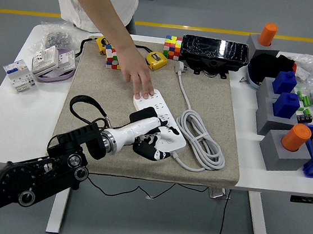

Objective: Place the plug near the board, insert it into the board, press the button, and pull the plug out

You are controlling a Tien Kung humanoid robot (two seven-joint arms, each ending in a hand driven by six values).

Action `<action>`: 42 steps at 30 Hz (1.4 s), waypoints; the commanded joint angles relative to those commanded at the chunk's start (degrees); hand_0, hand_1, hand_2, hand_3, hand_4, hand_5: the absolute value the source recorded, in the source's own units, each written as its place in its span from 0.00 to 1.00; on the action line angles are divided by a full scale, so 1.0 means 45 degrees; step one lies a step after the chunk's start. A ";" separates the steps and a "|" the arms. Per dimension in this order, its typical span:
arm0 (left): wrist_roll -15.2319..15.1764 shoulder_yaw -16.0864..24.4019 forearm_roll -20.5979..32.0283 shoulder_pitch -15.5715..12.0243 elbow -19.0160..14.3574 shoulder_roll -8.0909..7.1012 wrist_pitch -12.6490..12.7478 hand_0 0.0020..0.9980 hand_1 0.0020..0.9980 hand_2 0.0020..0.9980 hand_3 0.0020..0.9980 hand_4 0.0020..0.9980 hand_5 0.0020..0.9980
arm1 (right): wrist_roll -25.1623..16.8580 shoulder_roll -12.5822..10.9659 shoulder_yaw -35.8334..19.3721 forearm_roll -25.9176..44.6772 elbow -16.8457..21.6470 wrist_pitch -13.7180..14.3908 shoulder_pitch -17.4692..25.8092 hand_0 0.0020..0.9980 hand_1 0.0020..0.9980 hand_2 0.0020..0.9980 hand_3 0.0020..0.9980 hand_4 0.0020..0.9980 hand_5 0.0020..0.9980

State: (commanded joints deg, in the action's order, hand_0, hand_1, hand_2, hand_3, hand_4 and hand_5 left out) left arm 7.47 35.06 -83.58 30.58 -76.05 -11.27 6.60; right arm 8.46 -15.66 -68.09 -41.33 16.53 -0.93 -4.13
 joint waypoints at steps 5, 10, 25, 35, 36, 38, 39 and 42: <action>-0.1170 0.0271 -0.0017 0.0074 0.0626 0.0129 0.1539 0.25 0.25 0.38 0.59 0.80 0.19 | 0.0000 -0.0004 0.0014 0.0009 -0.0007 0.0002 0.0015 0.57 0.63 0.60 0.54 0.88 0.41; -0.1188 0.0457 -0.1485 0.0223 0.1501 0.0345 0.2594 0.58 0.58 0.53 0.62 0.89 0.25 | 0.0002 0.0001 0.0043 0.0031 -0.0009 -0.0001 0.0025 0.57 0.63 0.60 0.54 0.88 0.41; -0.0226 0.0441 -0.2769 0.0262 0.2708 0.0520 0.2525 0.82 0.81 0.76 0.80 1.00 0.36 | 0.0005 -0.0003 0.0018 0.0017 -0.0006 -0.0002 0.0011 0.57 0.63 0.60 0.54 0.88 0.41; 0.0155 0.0002 -0.2771 0.0452 0.3342 0.0727 0.2569 0.54 0.60 0.54 0.66 0.95 0.24 | 0.0002 -0.0022 0.0082 0.0036 -0.0004 -0.0006 0.0003 0.57 0.63 0.60 0.54 0.88 0.41; 0.0235 -0.0076 -0.2805 0.0500 0.3436 0.0766 0.2645 0.54 0.60 0.54 0.66 0.95 0.24 | 0.0005 -0.0033 0.0100 0.0041 -0.0007 -0.0007 0.0006 0.57 0.63 0.60 0.54 0.88 0.41; 0.0214 -0.0202 -0.2846 0.0571 0.3622 0.0832 0.2915 0.35 0.45 0.49 0.55 0.65 0.00 | 0.0003 -0.0054 0.0125 0.0050 -0.0005 -0.0004 -0.0004 0.57 0.63 0.60 0.54 0.88 0.41; 0.0217 -0.0266 -0.2947 0.0610 0.3707 0.0856 0.3074 0.35 0.45 0.49 0.55 0.65 0.00 | 0.0004 -0.0070 0.0135 0.0058 0.0002 -0.0006 -0.0016 0.57 0.63 0.60 0.54 0.88 0.41; 0.0179 -0.0369 -0.3250 0.0694 0.3895 0.0884 0.3313 0.35 0.45 0.49 0.55 0.65 0.00 | 0.0003 -0.0089 0.0147 0.0064 0.0002 -0.0002 -0.0028 0.57 0.63 0.60 0.54 0.88 0.41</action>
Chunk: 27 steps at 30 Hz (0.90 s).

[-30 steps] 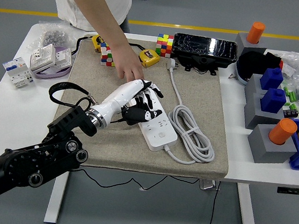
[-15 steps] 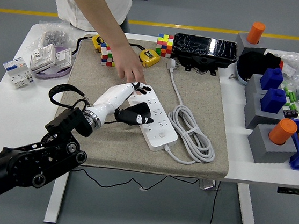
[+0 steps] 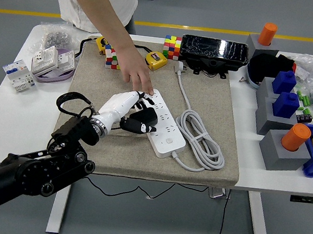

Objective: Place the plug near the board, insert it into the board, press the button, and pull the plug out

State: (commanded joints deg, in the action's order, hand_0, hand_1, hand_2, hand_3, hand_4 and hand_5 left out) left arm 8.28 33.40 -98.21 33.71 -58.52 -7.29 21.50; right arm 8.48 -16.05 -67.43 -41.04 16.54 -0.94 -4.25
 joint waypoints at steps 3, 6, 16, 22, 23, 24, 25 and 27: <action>-0.0129 -0.0025 -0.0202 0.0070 0.0176 -0.0015 0.0152 0.31 0.44 0.48 0.54 0.68 0.00 | -0.0001 -0.0023 0.0019 0.0013 0.0006 0.0000 -0.0006 0.57 0.63 0.60 0.54 0.88 0.41; -0.0278 -0.0011 -0.0223 0.0091 0.0191 -0.0060 0.0247 0.31 0.44 0.48 0.54 0.68 0.00 | 0.0001 -0.0047 0.0047 0.0021 -0.0002 0.0001 -0.0012 0.57 0.63 0.60 0.54 0.88 0.41; -0.2252 0.0479 0.0553 -0.0291 -0.0187 -0.0397 0.1137 0.29 0.43 0.47 0.54 0.71 0.00 | -0.0006 -0.0074 0.0108 -0.0014 0.0038 0.0000 -0.0011 0.57 0.63 0.60 0.54 0.88 0.41; -0.3638 0.1336 0.0861 -0.0717 -0.0158 -0.0812 0.1928 0.29 0.43 0.47 0.54 0.72 0.00 | -0.0002 -0.0063 0.0047 -0.0061 0.0034 0.0004 0.0026 0.57 0.63 0.60 0.54 0.88 0.41; -0.3587 0.1419 0.0813 -0.0741 -0.0016 -0.0855 0.1914 0.29 0.43 0.47 0.54 0.72 0.00 | -0.0001 -0.0055 0.0038 -0.0064 0.0029 0.0001 0.0032 0.57 0.63 0.60 0.54 0.88 0.41; -0.3534 0.1479 0.0789 -0.0759 0.0158 -0.0898 0.1883 0.29 0.43 0.47 0.54 0.72 0.00 | 0.0001 -0.0045 0.0023 -0.0077 0.0024 0.0000 0.0035 0.57 0.63 0.60 0.54 0.88 0.41; -0.3449 0.1531 0.0713 -0.0791 0.0357 -0.0948 0.1834 0.29 0.43 0.47 0.54 0.72 0.00 | -0.0002 -0.0033 -0.0004 -0.0077 0.0025 0.0002 0.0036 0.57 0.63 0.60 0.54 0.88 0.41; -0.3342 0.1581 0.0680 -0.0876 0.0721 -0.1054 0.1707 0.33 0.46 0.48 0.55 0.70 0.00 | -0.0007 -0.0011 -0.0062 -0.0107 0.0043 0.0003 0.0028 0.57 0.63 0.60 0.54 0.88 0.41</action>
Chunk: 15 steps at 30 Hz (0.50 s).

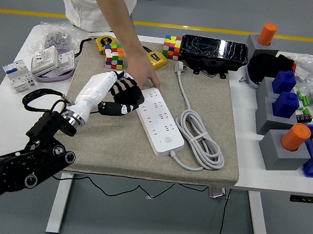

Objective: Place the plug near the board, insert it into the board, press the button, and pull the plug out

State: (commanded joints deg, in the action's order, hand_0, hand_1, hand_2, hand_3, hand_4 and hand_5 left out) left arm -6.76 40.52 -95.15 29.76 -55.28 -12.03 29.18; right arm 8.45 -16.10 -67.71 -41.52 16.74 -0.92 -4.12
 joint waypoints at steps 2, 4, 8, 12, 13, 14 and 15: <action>0.0135 0.0012 -0.0071 -0.0092 0.0264 -0.0068 -0.0133 0.33 0.46 0.48 0.55 0.70 0.00 | -0.0003 0.0020 -0.0028 -0.0008 0.0004 0.0002 -0.0009 0.57 0.63 0.60 0.54 0.88 0.41; 0.0303 0.0007 -0.0145 -0.0179 0.0447 -0.0111 -0.0284 0.33 0.46 0.48 0.55 0.70 0.00 | -0.0002 0.0036 -0.0036 -0.0024 0.0005 -0.0003 -0.0015 0.57 0.63 0.60 0.54 0.88 0.41; 0.0567 0.0030 -0.0288 -0.0352 0.0585 -0.0214 -0.0545 0.38 0.50 0.53 0.58 0.70 0.00 | 0.0001 0.0059 -0.0077 -0.0046 0.0007 -0.0004 -0.0026 0.57 0.63 0.60 0.54 0.88 0.41; 0.0701 0.0196 -0.0417 -0.0510 0.0644 -0.0348 -0.0719 0.45 0.56 0.56 0.57 0.85 0.00 | 0.0004 0.0040 -0.0112 -0.0071 0.0014 0.0002 -0.0033 0.57 0.63 0.60 0.54 0.88 0.41; 0.0759 0.0261 -0.0458 -0.0542 0.0636 -0.0393 -0.0786 0.45 0.56 0.56 0.57 0.85 0.00 | 0.0004 0.0034 -0.0129 -0.0080 0.0021 0.0002 -0.0039 0.57 0.63 0.60 0.54 0.88 0.41; 0.0822 0.0299 -0.0499 -0.0562 0.0624 -0.0422 -0.0848 0.45 0.56 0.56 0.57 0.85 0.00 | 0.0003 0.0031 -0.0141 -0.0083 0.0024 0.0004 -0.0039 0.57 0.63 0.60 0.54 0.88 0.41; 0.0873 0.0359 -0.0561 -0.0600 0.0614 -0.0476 -0.0943 0.45 0.56 0.56 0.57 0.85 0.00 | 0.0005 0.0034 -0.0157 -0.0094 0.0018 0.0006 -0.0039 0.57 0.63 0.60 0.54 0.88 0.41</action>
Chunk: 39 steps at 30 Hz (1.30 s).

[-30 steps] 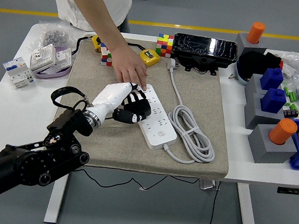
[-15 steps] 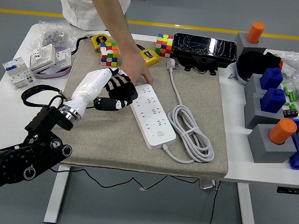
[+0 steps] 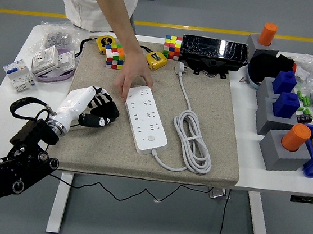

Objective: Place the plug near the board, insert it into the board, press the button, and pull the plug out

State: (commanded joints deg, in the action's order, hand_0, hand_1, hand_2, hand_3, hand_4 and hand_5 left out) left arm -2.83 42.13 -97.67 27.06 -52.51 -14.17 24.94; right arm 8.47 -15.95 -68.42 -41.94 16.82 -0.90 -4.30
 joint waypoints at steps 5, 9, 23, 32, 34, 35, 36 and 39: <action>0.0212 0.0272 -0.0229 -0.0205 -0.0174 -0.0191 -0.0350 0.71 0.81 0.80 0.78 1.00 0.06 | 0.0008 0.0030 -0.0052 -0.0013 -0.0004 -0.0008 -0.0004 0.57 0.63 0.60 0.54 0.88 0.41; 0.0103 0.0655 -0.0156 -0.0493 -0.0733 -0.0305 -0.0328 0.74 0.85 0.88 0.83 1.00 0.14 | 0.0005 0.0053 -0.0069 -0.0026 0.0004 -0.0010 -0.0006 0.57 0.63 0.60 0.54 0.88 0.41; -0.3466 0.1548 0.5905 -0.0953 -0.3696 -0.0622 0.0499 0.61 0.69 0.68 0.69 0.93 0.27 | 0.0002 0.0132 0.0024 -0.0004 -0.0046 -0.0019 -0.0029 0.57 0.63 0.60 0.54 0.88 0.41; -0.3191 0.1440 0.6349 -0.0981 -0.3938 -0.0698 0.0210 0.58 0.65 0.58 0.60 0.84 0.21 | -0.0005 0.0111 0.0148 0.0013 -0.0035 -0.0017 -0.0106 0.58 0.63 0.60 0.54 0.88 0.41; -0.3121 0.1418 0.6324 -0.0990 -0.4004 -0.0714 0.0162 0.58 0.65 0.58 0.60 0.84 0.21 | -0.0005 0.0118 0.0181 0.0023 -0.0047 -0.0020 -0.0114 0.58 0.63 0.60 0.54 0.88 0.41; -0.3088 0.1404 0.6331 -0.0982 -0.4037 -0.0726 0.0126 0.58 0.65 0.58 0.60 0.84 0.21 | -0.0006 0.0122 0.0200 0.0025 -0.0050 -0.0022 -0.0122 0.58 0.63 0.60 0.54 0.88 0.41; -0.3064 0.1388 0.6324 -0.0973 -0.4061 -0.0737 0.0105 0.58 0.65 0.58 0.60 0.84 0.21 | -0.0005 0.0125 0.0224 0.0026 -0.0053 -0.0026 -0.0128 0.58 0.63 0.60 0.54 0.88 0.41; -0.2997 0.1346 0.6288 -0.0925 -0.4108 -0.0765 0.0063 0.58 0.64 0.57 0.59 0.81 0.18 | -0.0005 0.0132 0.0287 0.0028 -0.0058 -0.0032 -0.0163 0.57 0.63 0.60 0.54 0.88 0.41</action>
State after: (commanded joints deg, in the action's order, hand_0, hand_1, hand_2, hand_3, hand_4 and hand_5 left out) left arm -16.32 48.19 -69.37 22.90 -71.00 -17.61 25.22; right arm 8.45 -15.35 -67.13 -41.82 16.55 -1.04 -5.03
